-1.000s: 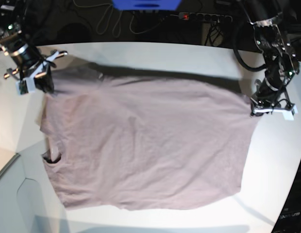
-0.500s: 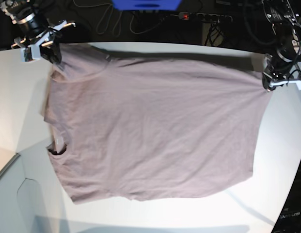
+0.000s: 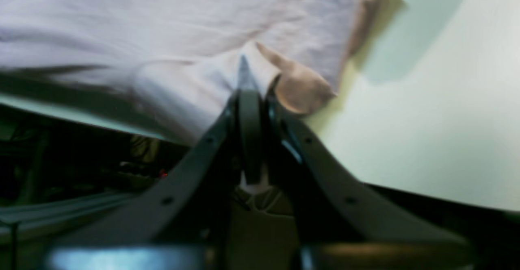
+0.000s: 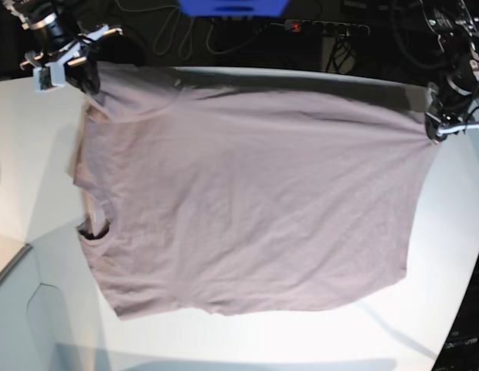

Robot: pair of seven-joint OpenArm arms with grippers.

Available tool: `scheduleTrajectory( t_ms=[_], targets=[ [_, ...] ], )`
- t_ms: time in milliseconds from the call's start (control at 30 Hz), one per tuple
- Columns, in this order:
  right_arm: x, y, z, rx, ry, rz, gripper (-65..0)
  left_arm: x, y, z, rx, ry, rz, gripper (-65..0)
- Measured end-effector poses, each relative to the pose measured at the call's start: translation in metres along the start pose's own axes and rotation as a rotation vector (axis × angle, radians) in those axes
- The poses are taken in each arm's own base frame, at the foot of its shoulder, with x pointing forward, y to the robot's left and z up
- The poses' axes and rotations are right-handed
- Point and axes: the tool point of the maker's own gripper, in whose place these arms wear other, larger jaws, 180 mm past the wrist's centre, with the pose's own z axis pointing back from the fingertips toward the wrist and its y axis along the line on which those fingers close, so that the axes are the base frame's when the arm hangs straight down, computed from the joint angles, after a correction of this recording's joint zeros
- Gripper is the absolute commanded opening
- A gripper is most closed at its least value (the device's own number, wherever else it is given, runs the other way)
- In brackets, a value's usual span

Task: Layout the t-shirt on the table in an organized manner, then fold the t-shirt properly
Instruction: 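Lift the shirt by the shoulders and lay it down folded over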

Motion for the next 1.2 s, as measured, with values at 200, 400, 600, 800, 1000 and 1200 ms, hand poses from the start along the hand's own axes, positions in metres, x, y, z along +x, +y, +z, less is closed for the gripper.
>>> scheduleTrajectory(
  t_ms=[200, 400, 600, 800, 1000, 1200],
  targets=[
    [0.053, -0.028, 0.012, -0.132, -0.243, -0.016, -65.0, 0.046, -0.043, 0.029, -0.096, -0.147, -0.083, -65.0],
    [0.142, -0.045, 0.005, -0.195, -0.509, 0.048, -65.0, 0.096, -0.122, 0.050, -0.268, -0.319, -0.147, -65.0],
    [0.234, -0.063, 0.003, -0.243, -0.790, 0.073, -65.0, 0.155, -0.206, 0.062, -0.454, -0.466, -0.220, -65.0],
    [0.314, -0.065, 0.017, -0.255, -1.034, 0.077, -65.0, 0.200, -0.281, 0.094, -0.618, -0.596, -0.326, -65.0],
    [0.385, -0.062, 0.050, -0.256, -1.278, 0.085, -65.0, 0.231, -0.324, 0.130, -0.711, -0.703, -0.405, -65.0],
    [0.451, -0.041, 0.081, -0.234, -1.441, 0.166, -65.0, 0.257, -0.342, 0.159, -0.763, -0.805, -0.389, -65.0]
  ],
)
